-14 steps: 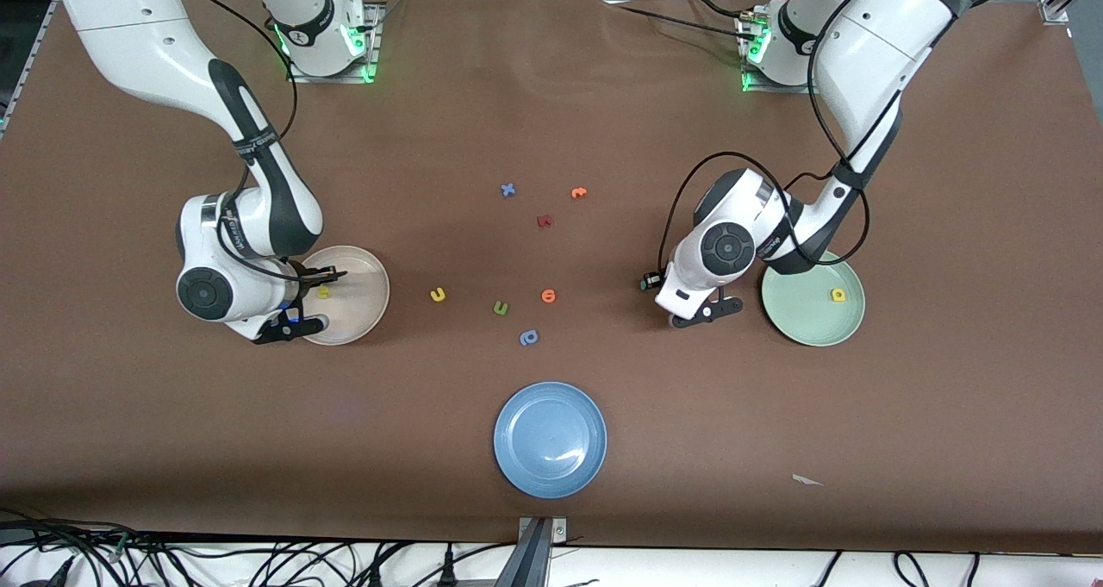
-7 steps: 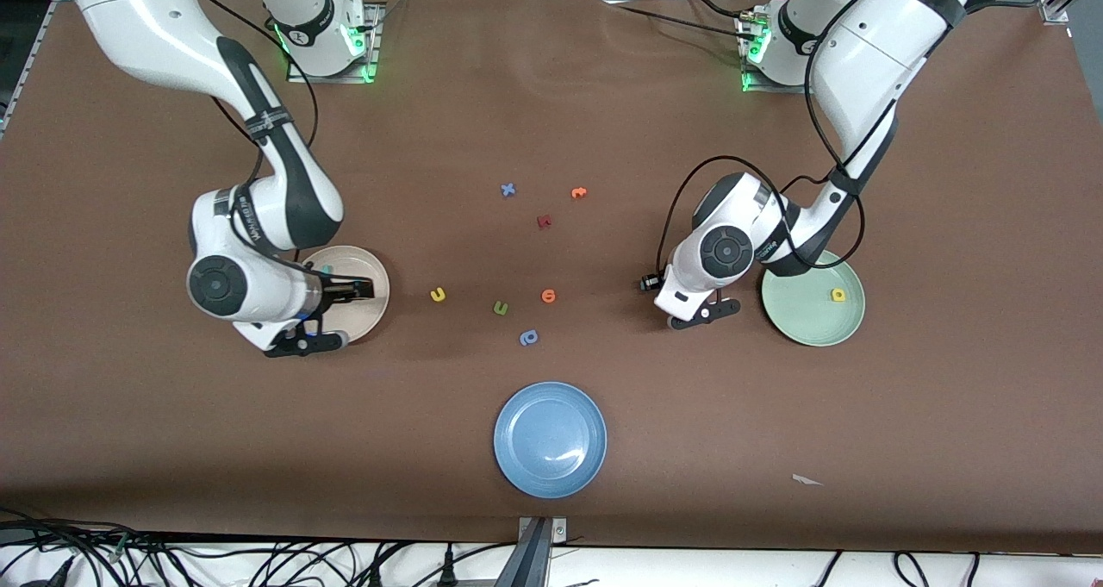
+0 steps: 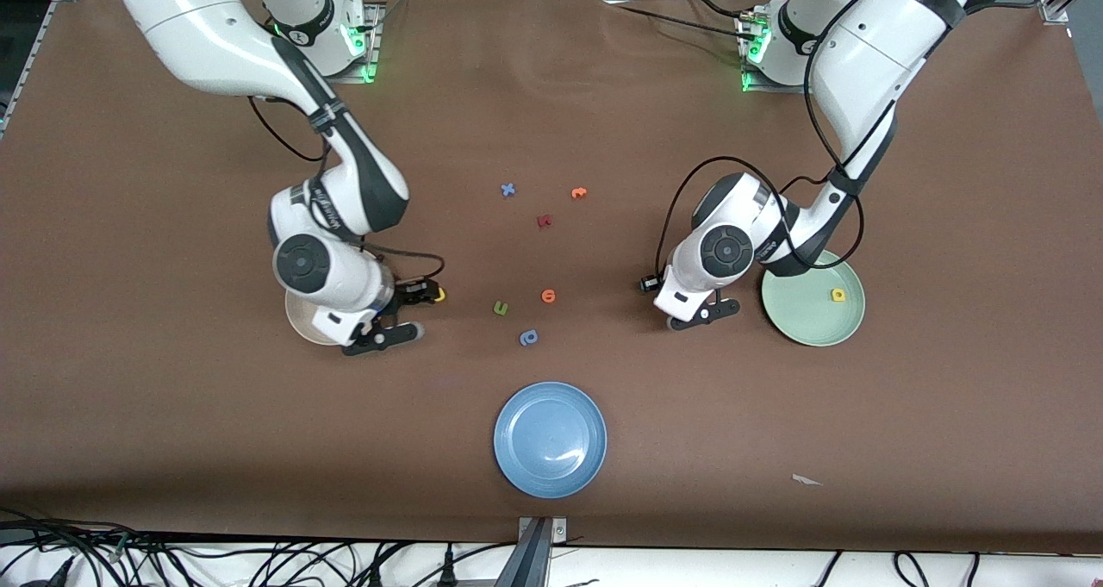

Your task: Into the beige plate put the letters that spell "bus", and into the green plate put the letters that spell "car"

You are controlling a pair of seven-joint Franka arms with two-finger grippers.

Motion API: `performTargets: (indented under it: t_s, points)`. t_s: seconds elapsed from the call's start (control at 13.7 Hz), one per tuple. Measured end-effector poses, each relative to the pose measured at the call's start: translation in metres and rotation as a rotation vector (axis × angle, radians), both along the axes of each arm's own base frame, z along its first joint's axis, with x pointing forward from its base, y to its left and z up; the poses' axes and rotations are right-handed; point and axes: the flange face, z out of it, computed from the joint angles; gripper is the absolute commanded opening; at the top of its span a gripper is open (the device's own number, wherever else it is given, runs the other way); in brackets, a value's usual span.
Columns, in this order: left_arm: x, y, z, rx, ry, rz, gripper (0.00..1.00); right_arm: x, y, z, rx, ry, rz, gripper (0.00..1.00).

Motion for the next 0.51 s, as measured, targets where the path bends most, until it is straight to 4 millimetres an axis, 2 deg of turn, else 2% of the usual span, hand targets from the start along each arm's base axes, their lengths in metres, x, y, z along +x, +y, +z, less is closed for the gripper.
performTargets:
  t_s: [0.15, 0.36, 0.51]
  points:
    - [0.0, 0.0, 0.0, 0.0, -0.001, 0.0, 0.22, -0.013, 0.017, -0.011, -0.007, 0.016, 0.03, 0.59]
    - [0.003, 0.003, 0.002, 0.0, -0.005, 0.007, 0.22, -0.029, 0.019, -0.04, -0.003, 0.013, 0.041, 0.59]
    - [0.013, 0.012, 0.012, 0.0, -0.021, 0.023, 0.23, -0.038, 0.018, -0.055, 0.002, 0.006, 0.044, 0.58]
